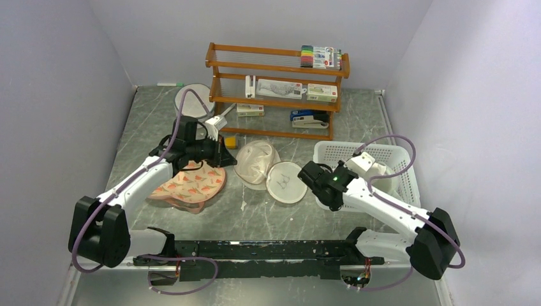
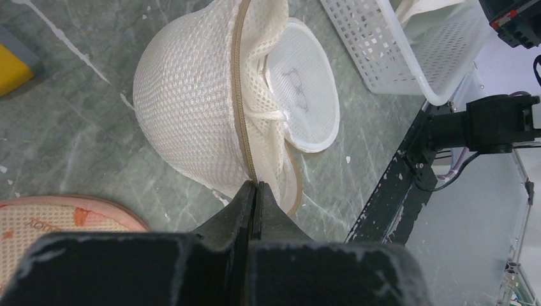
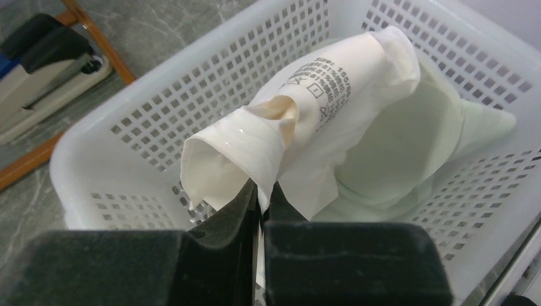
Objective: Unzip the laundry bag and remove the bra
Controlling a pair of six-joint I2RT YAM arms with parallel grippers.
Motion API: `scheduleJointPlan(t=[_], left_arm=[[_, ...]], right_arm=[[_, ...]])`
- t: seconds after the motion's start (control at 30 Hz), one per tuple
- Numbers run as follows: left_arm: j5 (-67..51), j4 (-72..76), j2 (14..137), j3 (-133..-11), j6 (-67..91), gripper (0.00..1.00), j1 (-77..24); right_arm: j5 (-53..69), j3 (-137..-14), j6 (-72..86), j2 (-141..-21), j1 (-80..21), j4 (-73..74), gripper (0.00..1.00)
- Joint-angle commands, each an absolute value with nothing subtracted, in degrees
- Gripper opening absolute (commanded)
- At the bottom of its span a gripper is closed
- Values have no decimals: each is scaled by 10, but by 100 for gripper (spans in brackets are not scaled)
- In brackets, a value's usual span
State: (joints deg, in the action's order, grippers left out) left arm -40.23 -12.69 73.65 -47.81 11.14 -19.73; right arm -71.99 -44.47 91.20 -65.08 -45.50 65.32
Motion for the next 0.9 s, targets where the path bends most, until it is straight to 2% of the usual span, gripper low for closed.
scheduleJointPlan(t=[0.0,0.17,0.23,0.37,0.43,0.6,0.67,0.8,0.87], left_arm=[[-382,-123,719,-467,99,7,-201],[-363,-130,708,-465,92,7,-201],[-363,-131,706,-464,91,7,-201],[-362,-135,706,-464,88,7,-201],[-362,-135,706,-464,87,7,-201],[-357,-136,702,-462,86,7,-201],[-357,-137,702,-462,85,7,-201],[-360,-136,704,-464,85,7,-201],[-359,-136,704,-465,85,7,-201]], right_arm=[[-684,-406,783,-622,-414,473,0],[-595,-354,579,-584,-318,230,0],[-536,-341,543,-587,-264,178,0],[-460,-349,546,-629,-212,157,9],[-453,-355,542,-638,-210,151,18],[-457,-366,533,-602,-206,168,48],[-469,-376,521,-572,-206,185,56],[-479,-373,424,-493,-206,141,88],[-452,-355,359,-459,-206,90,95]])
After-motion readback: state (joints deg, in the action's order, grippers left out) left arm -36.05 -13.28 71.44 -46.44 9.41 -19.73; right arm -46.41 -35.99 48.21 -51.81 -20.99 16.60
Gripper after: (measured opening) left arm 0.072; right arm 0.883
